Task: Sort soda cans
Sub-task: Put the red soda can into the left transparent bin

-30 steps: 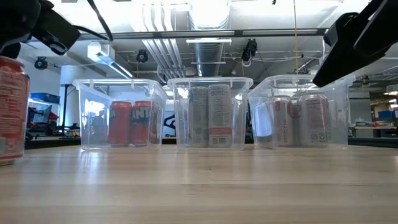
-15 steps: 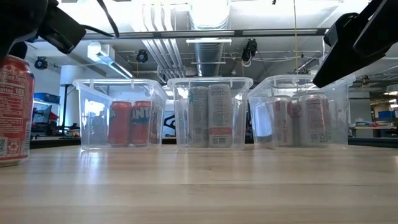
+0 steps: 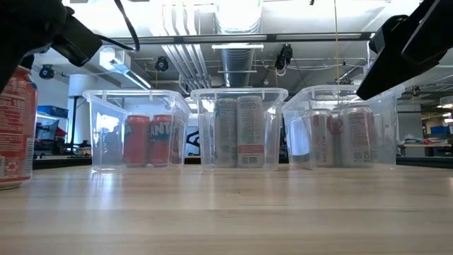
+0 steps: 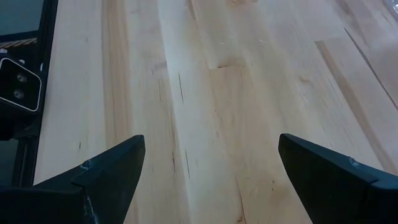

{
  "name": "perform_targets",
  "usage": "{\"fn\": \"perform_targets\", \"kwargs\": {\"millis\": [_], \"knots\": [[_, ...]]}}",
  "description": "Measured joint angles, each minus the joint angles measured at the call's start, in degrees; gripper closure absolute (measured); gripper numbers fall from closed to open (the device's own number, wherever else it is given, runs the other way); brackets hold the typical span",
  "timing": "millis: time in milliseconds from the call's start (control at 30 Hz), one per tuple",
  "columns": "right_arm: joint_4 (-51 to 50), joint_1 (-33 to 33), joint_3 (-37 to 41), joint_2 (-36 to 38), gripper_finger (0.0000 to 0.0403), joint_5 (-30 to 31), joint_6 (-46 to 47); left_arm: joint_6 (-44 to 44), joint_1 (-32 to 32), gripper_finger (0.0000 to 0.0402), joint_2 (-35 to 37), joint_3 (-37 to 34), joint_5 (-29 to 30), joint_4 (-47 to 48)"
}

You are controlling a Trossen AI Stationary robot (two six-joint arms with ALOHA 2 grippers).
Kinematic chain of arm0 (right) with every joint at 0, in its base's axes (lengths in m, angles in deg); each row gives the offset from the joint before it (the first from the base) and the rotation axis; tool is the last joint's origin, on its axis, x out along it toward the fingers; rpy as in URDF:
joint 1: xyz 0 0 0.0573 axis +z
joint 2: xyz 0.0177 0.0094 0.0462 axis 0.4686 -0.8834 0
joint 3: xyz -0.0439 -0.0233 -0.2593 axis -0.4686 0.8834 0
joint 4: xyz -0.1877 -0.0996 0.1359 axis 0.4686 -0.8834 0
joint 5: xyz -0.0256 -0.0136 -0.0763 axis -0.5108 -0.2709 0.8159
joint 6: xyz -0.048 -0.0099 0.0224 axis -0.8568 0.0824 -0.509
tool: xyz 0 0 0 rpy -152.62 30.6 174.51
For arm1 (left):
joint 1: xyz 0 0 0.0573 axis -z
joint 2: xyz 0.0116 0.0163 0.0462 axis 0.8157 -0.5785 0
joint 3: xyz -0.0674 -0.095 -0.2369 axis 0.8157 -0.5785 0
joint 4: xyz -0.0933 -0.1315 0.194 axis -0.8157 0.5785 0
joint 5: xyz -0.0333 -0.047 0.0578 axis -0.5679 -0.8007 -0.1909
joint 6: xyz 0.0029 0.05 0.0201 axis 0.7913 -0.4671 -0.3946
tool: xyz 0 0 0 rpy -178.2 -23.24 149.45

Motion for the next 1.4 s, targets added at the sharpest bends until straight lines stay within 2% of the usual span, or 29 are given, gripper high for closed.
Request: {"fn": "perform_targets", "kwargs": {"millis": [133, 167, 300, 400, 567, 767, 867, 933, 1067, 1200, 1400], "knots": [[-0.01, 0.00, 0.00, 0.00, 0.0039, 0.00, -0.01, -0.49, 0.02, 0.0116, 0.00, 0.00, -2.16, 0.64], [-0.01, 0.00, 0.00, 0.00, 0.0039, 0.00, -0.02, -0.66, 0.01, 0.0124, 0.00, 0.00, -2.60, 0.98], [-0.02, 0.07, 0.00, 0.00, 0.0039, -0.09, -0.27, -2.47, 0.02, 0.0124, 0.50, 0.52, -3.76, 3.93], [-0.02, 0.13, 0.00, 0.01, 0.0039, -0.16, -0.49, -4.85, 0.07, 0.0124, 1.72, 4.38, -2.05, 9.31], [-0.02, 0.09, 0.00, 0.17, 0.0039, -0.05, -0.96, -8.57, -0.07, 0.0124, 4.53, 15.22, 5.51, 17.55], [-0.01, -1.37, -0.98, 0.40, 0.0039, 0.07, -4.38, -8.53, -2.32, 0.0124, 7.46, 28.64, 19.32, 25.68], [0.02, -2.41, -1.60, 0.44, 0.0039, 0.34, -6.50, -8.86, -6.62, 0.0124, 8.17, 33.66, 26.35, 27.77], [-0.05, -3.08, -1.74, 0.44, 0.0039, 1.64, -6.94, -10.80, -11.30, 0.0124, 8.39, 35.54, 27.45, 27.70], [-0.80, -4.75, -1.74, 0.44, 0.0039, 2.23, -7.34, -16.62, -23.84, 0.0124, 8.41, 36.85, 26.18, 27.69], [-3.34, -6.10, -1.63, 0.44, 0.0039, 2.03, -4.18, -23.70, -36.45, 0.0124, 8.01, 33.41, 21.97, 27.83], [-4.07, -6.40, -1.29, 0.22, 0.0039, 1.46, -3.98, -30.65, -46.48, 0.0124, 6.08, 25.02, 17.91, 26.71]]}}
